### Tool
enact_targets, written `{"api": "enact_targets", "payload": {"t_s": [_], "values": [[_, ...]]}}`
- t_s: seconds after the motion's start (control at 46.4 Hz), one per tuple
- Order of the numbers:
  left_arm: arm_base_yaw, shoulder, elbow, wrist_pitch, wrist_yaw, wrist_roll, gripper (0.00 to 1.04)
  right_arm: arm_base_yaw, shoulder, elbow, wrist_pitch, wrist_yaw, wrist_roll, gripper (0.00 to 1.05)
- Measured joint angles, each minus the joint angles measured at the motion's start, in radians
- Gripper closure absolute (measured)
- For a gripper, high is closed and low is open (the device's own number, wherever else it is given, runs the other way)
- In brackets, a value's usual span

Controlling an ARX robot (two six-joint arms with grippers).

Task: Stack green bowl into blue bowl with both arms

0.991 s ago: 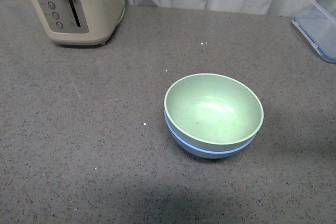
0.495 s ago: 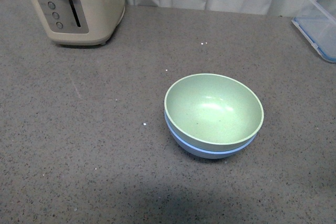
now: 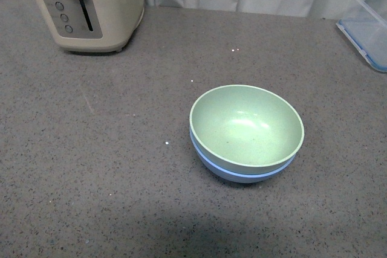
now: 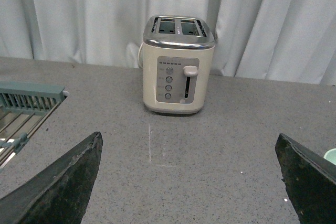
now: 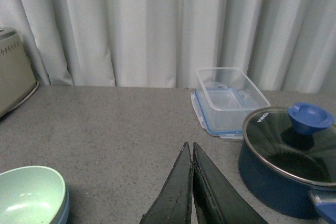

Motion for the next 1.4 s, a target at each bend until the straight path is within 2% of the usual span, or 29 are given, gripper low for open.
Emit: {"api": "enact_targets", "payload": {"t_s": [0.151, 0.711, 0.819, 1.271, 1.4], "values": [[0.000, 0.000, 0.000, 0.000, 0.000, 0.000, 0.06, 0.000, -0.098, 0.000, -0.095, 0.000, 0.000, 1.04], [0.000, 0.000, 0.000, 0.000, 0.000, 0.000, 0.06, 0.000, -0.279, 0.000, -0.271, 0.000, 0.000, 1.04], [0.000, 0.000, 0.000, 0.000, 0.000, 0.000, 0.06, 0.000, -0.401, 0.000, -0.430, 0.000, -0.001, 1.04], [0.000, 0.000, 0.000, 0.000, 0.000, 0.000, 0.06, 0.000, -0.443, 0.000, -0.444, -0.003, -0.002, 1.03], [0.000, 0.000, 0.000, 0.000, 0.000, 0.000, 0.06, 0.000, -0.443, 0.000, -0.444, -0.002, -0.002, 0.78]]}}
